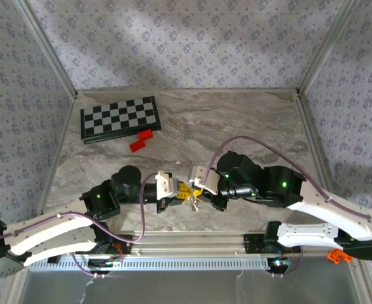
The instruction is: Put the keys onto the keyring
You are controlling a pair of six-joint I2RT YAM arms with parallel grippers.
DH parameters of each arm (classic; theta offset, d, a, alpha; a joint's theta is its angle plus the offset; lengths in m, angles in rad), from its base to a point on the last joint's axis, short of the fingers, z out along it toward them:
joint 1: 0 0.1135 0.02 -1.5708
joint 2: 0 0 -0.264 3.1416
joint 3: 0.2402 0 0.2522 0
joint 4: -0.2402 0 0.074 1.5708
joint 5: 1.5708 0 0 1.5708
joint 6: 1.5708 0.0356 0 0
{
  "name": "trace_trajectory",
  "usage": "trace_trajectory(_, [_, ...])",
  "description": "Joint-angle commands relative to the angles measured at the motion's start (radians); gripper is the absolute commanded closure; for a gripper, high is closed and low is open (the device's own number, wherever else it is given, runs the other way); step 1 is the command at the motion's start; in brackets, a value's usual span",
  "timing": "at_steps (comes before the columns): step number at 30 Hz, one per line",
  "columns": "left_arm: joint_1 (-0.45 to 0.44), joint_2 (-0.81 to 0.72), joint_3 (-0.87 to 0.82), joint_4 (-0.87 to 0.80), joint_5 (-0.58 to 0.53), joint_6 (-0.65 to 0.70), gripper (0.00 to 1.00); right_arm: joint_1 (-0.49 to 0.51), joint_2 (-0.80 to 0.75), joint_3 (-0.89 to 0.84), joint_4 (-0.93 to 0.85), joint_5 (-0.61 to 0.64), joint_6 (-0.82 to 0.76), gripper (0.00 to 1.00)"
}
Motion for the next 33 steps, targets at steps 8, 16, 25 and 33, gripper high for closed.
trace_trajectory(8, [-0.006, 0.019, 0.063, -0.024, 0.008, 0.035, 0.86, 0.008, 0.023, 0.045, -0.049, -0.055, -0.027, 1.00])
trace_trajectory(16, [-0.008, 0.013, 0.067, -0.014, 0.031, 0.032, 0.86, 0.010, 0.034, 0.051, -0.059, -0.058, -0.030, 1.00])
trace_trajectory(25, [-0.008, 0.008, 0.060, 0.011, 0.042, 0.021, 1.00, 0.013, 0.036, 0.053, -0.051, -0.056, -0.033, 1.00])
trace_trajectory(33, [-0.008, -0.029, 0.028, 0.207, 0.125, -0.052, 1.00, 0.021, -0.063, -0.020, 0.112, -0.007, 0.020, 0.71])
